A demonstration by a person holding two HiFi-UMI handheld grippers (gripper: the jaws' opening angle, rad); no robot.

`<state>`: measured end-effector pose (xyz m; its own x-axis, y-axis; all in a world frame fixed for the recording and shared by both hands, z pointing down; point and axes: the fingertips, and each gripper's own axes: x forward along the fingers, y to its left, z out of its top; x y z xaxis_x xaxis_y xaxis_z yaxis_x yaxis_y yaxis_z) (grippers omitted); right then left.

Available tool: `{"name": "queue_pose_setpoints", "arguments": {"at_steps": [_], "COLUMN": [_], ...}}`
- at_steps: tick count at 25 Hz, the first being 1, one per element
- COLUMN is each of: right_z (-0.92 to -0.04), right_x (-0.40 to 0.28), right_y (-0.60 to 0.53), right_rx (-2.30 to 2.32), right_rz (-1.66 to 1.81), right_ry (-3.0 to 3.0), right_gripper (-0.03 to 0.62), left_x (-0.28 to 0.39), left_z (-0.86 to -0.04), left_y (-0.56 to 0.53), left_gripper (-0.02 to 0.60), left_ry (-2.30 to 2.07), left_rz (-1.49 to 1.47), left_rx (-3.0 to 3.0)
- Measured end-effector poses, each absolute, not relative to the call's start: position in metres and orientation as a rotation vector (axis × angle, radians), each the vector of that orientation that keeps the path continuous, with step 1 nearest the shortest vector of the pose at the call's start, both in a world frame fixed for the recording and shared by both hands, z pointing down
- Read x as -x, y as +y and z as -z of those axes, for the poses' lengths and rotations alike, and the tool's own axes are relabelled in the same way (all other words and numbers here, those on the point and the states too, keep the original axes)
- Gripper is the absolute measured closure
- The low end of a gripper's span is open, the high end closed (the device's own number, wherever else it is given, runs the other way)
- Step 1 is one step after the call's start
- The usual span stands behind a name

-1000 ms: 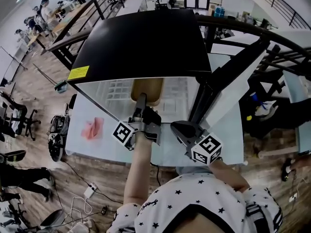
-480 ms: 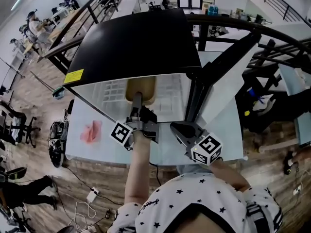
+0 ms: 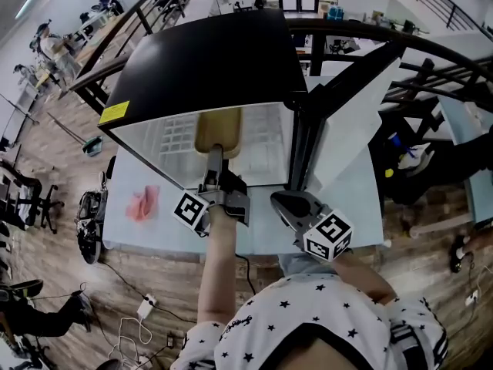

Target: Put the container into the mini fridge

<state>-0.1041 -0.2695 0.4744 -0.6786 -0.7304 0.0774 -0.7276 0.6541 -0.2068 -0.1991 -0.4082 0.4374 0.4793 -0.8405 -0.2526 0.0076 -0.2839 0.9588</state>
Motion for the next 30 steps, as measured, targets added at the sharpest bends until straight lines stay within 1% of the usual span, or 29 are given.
{"name": "queue_pose_setpoints", "arguments": {"at_steps": [10,11,17,20,21,22,30], "right_z": [-0.469,-0.469,-0.471,-0.472,-0.473,-0.473,-0.477], "right_x": [0.103,0.103,0.103,0.104,0.105,0.105,0.106], "right_y": [-0.241,-0.237,-0.212,-0.200,-0.196,-0.192,-0.165], "right_rx": [1.233,1.232,1.219,1.206,1.201,1.196,1.169], "right_rz": [0.327,0.326,0.337,0.347,0.348,0.348,0.357], "right_ry": [2.856,2.858,2.873,2.878,2.882,2.887,2.906], "right_gripper": [0.572,0.572,0.572,0.572,0.572,0.572,0.572], "left_x": [0.195,0.195,0.201,0.206,0.207,0.208,0.208], "left_z": [-0.437,-0.438,-0.443,-0.454,-0.459,-0.463,-0.484], "left_y": [-0.357,-0.350,-0.307,-0.287,-0.281,-0.274,-0.222], "left_gripper": [0.213,0.237,0.478,0.555,0.572,0.575,0.577], "left_ry": [-0.785,-0.801,-0.887,-0.959,-0.988,-1.010,-1.186], "left_rz": [0.921,0.908,0.887,0.840,0.812,0.788,0.576], "left_rx": [-1.752,-1.769,-1.815,-1.843,-1.857,-1.871,-2.018]}}
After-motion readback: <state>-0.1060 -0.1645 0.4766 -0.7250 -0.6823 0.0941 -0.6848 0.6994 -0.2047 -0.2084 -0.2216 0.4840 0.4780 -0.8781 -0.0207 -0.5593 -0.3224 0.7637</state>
